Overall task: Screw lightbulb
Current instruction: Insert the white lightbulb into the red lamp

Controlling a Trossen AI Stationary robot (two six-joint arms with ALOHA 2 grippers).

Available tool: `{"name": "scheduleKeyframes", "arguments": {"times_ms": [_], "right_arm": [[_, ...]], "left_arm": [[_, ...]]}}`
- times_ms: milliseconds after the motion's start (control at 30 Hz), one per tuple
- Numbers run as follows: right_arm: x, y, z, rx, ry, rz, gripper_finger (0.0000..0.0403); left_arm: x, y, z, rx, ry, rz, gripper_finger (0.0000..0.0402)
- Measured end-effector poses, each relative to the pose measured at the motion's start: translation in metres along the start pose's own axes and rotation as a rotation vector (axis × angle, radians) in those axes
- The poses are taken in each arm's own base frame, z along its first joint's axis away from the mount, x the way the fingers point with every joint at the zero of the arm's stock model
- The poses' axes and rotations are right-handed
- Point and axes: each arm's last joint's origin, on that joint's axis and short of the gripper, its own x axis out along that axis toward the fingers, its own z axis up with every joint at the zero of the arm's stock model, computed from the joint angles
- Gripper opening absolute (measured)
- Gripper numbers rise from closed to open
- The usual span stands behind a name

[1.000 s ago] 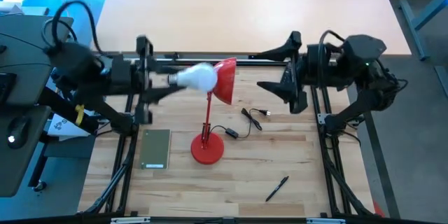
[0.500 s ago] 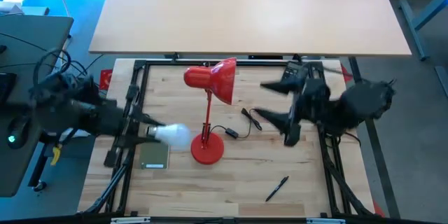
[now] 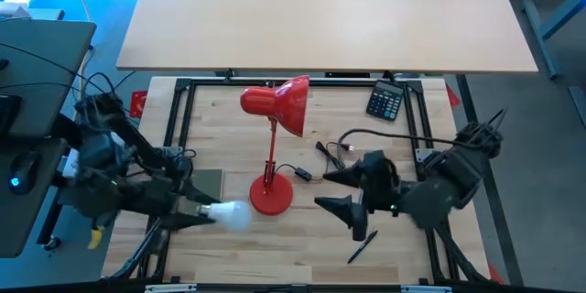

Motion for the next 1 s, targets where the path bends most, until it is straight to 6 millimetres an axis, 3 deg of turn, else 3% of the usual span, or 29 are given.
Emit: {"name": "scheduleKeyframes", "arguments": {"times_ms": [133, 267, 400, 567, 1000], "right_arm": [[0.000, -0.018, -0.017, -0.085, 0.175, -0.128, 0.0318], [0.013, -0.019, -0.021, -0.290, 0.214, -0.125, 0.0318], [0.039, -0.012, -0.022, -0.508, 0.191, -0.052, 0.0318], [0.052, -0.009, -0.009, -0.550, 0.117, 0.013, 0.0318], [0.049, 0.018, 0.024, -0.560, -0.239, 0.150, 0.0318]], "left_arm": [[0.017, -0.001, -0.026, -0.074, -0.058, 0.116, 0.0122], [0.030, 0.004, -0.023, -0.158, -0.151, 0.156, 0.0122], [0.046, 0.010, -0.019, -0.068, -0.180, 0.182, 0.0122], [0.057, 0.015, -0.012, 0.082, -0.211, 0.159, 0.0122], [0.040, 0.015, 0.017, 0.063, -0.431, 0.049, 0.0122]]}}
